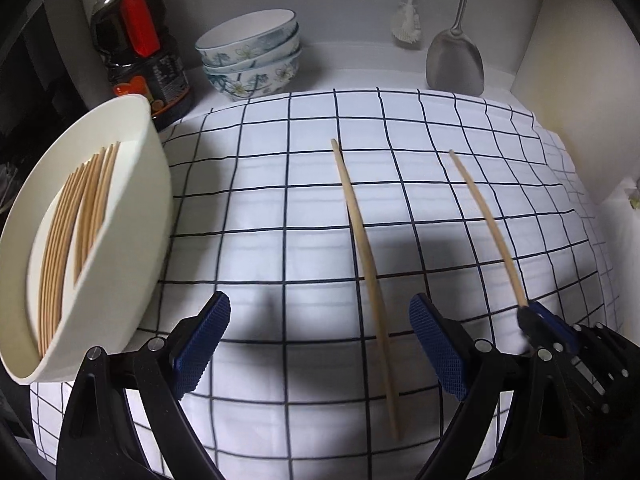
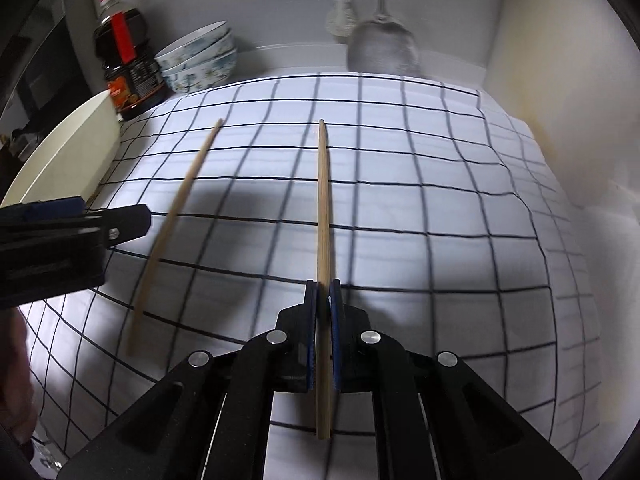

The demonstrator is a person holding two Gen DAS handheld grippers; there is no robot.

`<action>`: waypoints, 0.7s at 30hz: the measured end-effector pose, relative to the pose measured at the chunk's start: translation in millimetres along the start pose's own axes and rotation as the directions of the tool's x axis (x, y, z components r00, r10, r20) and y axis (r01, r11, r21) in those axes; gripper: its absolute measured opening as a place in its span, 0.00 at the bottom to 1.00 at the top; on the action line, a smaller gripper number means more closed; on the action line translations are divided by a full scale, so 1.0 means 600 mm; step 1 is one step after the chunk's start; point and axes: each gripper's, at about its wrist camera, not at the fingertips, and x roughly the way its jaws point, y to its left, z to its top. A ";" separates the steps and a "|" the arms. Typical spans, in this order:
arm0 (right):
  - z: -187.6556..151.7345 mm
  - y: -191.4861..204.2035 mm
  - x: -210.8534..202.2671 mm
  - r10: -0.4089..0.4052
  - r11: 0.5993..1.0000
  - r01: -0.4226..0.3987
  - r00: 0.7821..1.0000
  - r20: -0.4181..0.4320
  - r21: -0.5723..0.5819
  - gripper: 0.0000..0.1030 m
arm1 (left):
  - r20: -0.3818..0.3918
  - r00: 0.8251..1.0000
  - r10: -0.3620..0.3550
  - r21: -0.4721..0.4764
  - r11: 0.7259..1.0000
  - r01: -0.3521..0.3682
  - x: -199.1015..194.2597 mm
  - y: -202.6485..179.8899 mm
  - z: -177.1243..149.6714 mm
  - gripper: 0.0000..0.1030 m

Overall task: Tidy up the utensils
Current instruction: 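Separate one chopstick from the pair and close the right gripper on it, then lift the chopstick with the right gripper and carry it over the white dish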

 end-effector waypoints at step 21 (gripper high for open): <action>0.005 -0.013 0.002 -0.015 1.000 0.015 1.000 -0.008 0.010 0.06 | 0.012 0.999 0.032 0.001 0.999 -0.032 0.051 -0.012 0.003 0.89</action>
